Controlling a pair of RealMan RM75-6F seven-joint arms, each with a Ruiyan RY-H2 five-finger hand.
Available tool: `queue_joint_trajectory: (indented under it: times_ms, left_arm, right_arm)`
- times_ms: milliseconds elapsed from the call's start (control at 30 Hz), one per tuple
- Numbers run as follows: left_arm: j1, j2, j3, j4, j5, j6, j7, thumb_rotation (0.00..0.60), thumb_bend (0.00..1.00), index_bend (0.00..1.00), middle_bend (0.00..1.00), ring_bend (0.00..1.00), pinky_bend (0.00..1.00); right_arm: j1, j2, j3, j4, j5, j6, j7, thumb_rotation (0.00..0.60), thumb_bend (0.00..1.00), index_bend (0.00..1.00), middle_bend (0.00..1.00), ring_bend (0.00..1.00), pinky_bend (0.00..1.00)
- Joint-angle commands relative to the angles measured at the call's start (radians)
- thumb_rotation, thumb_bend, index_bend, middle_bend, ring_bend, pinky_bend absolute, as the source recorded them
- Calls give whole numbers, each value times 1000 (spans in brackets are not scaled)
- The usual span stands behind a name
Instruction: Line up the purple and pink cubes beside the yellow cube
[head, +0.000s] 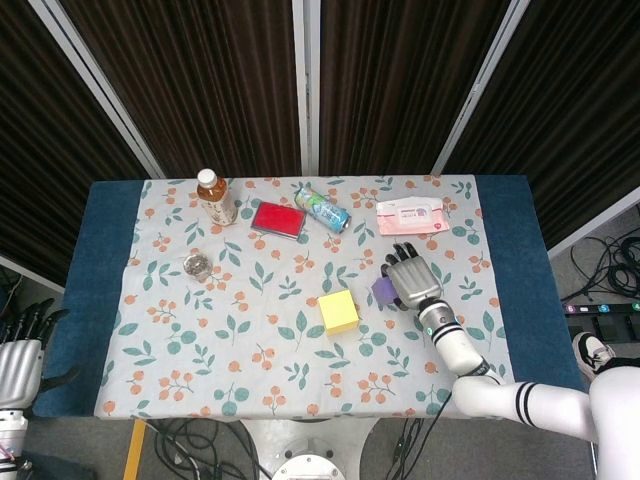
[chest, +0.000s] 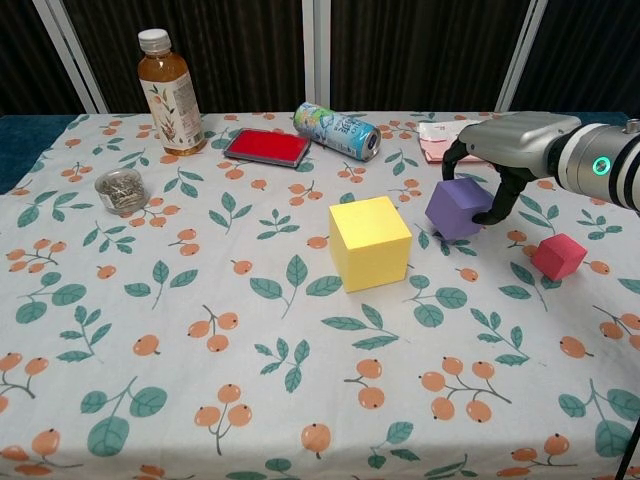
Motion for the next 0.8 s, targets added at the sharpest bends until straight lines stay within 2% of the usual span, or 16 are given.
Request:
queue_joint_trajectory:
  times_ms: [33,333,800]
  left_arm:
    - [1,0,1,0,0,2,-1,600,31,250,184,93,127]
    - [1,-2,1,9,-1,-1,-12,600,30,250,184,93,127]
    - [0,-7,0,24,0,-2,-26,600,31,250,184,93,127]
  right_arm:
    - [11,15,2,-47,43,6,-28,600,198,449,183,0,0]
    - [46,-7,-2,-95,127,40,-96,600,199,449,179,0,0]
    - [87,-47,-18,-108,194,77,-159,600,198,452,168,0,0]
